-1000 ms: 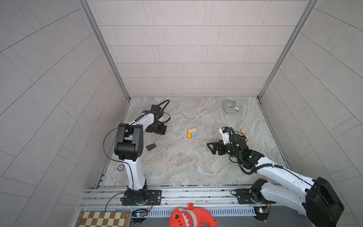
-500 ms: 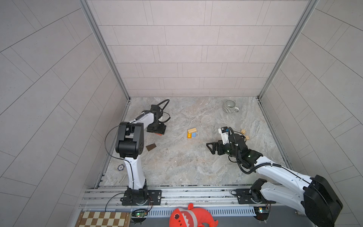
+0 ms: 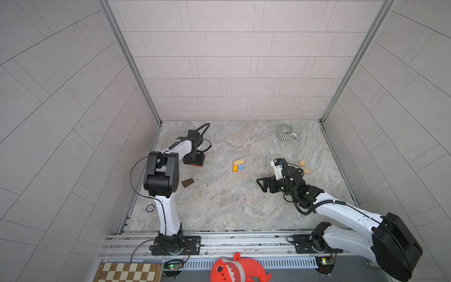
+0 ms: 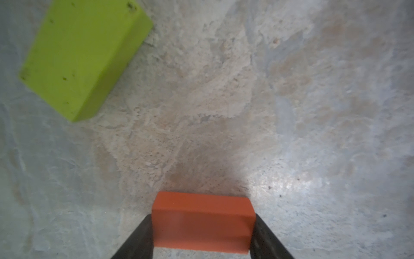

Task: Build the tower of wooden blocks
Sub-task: 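Lower left gripper onto the red-orange block and close it, then lift the red-orange block with left gripper and carry it to the stack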

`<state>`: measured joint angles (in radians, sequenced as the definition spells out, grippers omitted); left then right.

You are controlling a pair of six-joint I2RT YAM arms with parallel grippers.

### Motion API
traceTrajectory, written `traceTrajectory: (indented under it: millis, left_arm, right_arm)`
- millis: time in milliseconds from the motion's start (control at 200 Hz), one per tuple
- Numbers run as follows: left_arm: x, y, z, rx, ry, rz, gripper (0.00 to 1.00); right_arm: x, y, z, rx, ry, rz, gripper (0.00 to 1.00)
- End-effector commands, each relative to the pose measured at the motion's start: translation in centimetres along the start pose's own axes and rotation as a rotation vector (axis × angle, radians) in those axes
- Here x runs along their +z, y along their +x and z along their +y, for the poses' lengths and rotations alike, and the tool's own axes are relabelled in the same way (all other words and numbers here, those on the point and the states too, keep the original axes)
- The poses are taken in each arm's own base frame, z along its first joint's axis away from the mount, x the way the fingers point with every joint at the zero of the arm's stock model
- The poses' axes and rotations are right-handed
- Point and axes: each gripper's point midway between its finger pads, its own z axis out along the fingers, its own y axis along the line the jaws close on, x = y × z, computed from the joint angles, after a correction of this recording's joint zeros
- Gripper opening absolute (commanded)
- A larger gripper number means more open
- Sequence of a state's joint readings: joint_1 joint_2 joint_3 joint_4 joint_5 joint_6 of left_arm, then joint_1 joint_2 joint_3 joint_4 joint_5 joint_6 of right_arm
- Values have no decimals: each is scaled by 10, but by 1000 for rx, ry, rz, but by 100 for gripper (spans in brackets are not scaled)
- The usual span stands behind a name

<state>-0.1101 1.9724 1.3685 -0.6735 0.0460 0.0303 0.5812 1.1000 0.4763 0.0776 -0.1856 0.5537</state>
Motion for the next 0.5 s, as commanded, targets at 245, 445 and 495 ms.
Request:
traceTrajectory:
  millis: [245,445,495]
  left_arm:
    - [-71,-2,-63,-60,-47,-94,46]
    - [-100,7,-122,-92,-28,-148,45]
    - [-103,9,-134,-106,-17,-156,45]
  right_arm:
    - [2,-1,-25,-6,111,-13,100]
    - [5,3,-47,33,184,-8,100]
    - [7,5,-52,44,195,-2,100]
